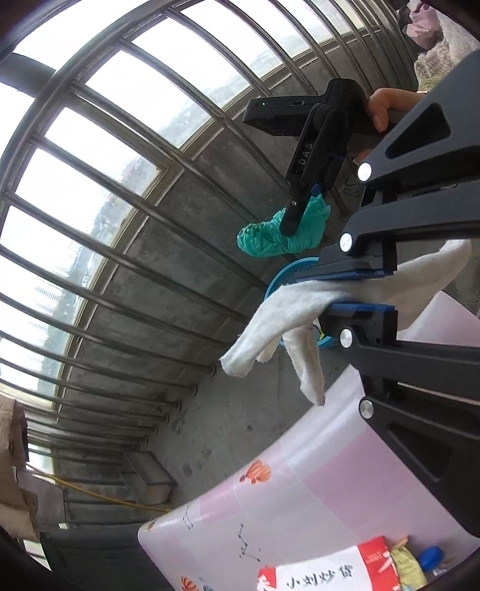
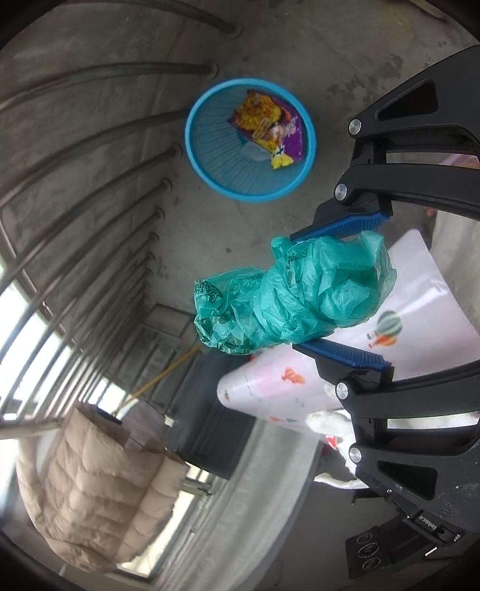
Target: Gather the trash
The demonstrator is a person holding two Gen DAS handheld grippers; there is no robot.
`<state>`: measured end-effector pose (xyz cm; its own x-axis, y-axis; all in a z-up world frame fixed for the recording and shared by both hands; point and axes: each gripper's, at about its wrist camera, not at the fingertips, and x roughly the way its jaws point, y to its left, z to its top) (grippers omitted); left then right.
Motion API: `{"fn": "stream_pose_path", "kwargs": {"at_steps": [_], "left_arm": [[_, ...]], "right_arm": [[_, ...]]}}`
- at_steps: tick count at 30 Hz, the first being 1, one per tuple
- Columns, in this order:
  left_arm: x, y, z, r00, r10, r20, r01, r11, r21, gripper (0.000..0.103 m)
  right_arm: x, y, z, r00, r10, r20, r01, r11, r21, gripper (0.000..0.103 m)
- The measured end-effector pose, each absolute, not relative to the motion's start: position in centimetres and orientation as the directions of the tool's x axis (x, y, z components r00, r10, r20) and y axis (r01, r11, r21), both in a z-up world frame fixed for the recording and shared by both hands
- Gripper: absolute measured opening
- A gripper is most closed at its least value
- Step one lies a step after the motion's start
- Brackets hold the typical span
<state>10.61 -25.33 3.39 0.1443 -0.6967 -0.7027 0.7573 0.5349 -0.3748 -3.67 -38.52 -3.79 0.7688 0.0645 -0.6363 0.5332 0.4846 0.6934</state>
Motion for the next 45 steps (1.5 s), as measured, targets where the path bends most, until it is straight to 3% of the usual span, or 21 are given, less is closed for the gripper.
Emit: {"fn": "stream_pose_path", "kwargs": {"at_steps": [11,13,14,15,18,20,26,31,39,43,45], "left_arm": [[13.2,-43.4,-3.6,0.03,-0.596,-0.802,0.836,0.455,-0.307,0.01],[13.4,-45.6,-5.2,0.047,-0.573,-0.818,0.855,0.446,-0.263,0.026],[13.5,-46.3,-6.1,0.057,-0.554,-0.83,0.863,0.446,-0.239,0.046],[13.6,-46.9,-6.9,0.072,-0.542,-0.837,0.864,0.454,-0.22,0.054],[14.3,-46.8,-8.6,0.084,-0.527,-0.846,0.84,0.494,-0.224,0.063],[14.7,-45.9,-8.8,0.073,-0.535,-0.841,0.819,0.513,-0.255,0.069],[14.5,-42.1,-5.7,0.112,-0.625,-0.772,0.828,0.489,-0.275,0.076],[14.5,-41.5,-3.1,0.101,-0.704,-0.703,0.839,0.441,-0.32,0.077],[14.5,-43.5,-2.2,0.034,-0.716,-0.697,0.807,0.431,-0.403,0.077],[14.5,-40.2,-0.5,0.041,-0.728,-0.684,0.8,0.434,-0.414,0.077],[14.7,-37.5,0.7,0.068,-0.722,-0.689,0.793,0.457,-0.402,0.083]], "right_arm": [[-4.1,-46.5,-12.2,0.678,-0.022,-0.734,0.699,0.328,0.636,0.051],[-3.1,-48.0,-14.5,0.675,0.011,-0.737,0.698,0.314,0.644,0.056],[-2.5,-48.6,-16.0,0.67,0.039,-0.742,0.699,0.305,0.647,0.065],[-2.1,-49.1,-17.6,0.666,0.069,-0.743,0.699,0.29,0.654,0.071],[-2.3,-49.3,-21.0,0.556,0.075,-0.828,0.794,0.244,0.556,0.071],[-3.3,-48.8,-21.7,0.556,0.065,-0.829,0.805,0.206,0.556,0.071],[-5.1,-46.7,-19.4,0.594,-0.013,-0.804,0.788,0.208,0.579,0.072],[-5.2,-46.6,-16.8,0.646,-0.049,-0.762,0.749,0.233,0.62,0.072],[-7.5,-46.5,-14.9,0.676,-0.123,-0.727,0.729,0.261,0.633,0.073],[-5.4,-46.4,-16.0,0.688,-0.054,-0.724,0.7,0.313,0.642,0.072],[-2.8,-45.8,-16.4,0.7,0.009,-0.714,0.663,0.364,0.654,0.072]]}}
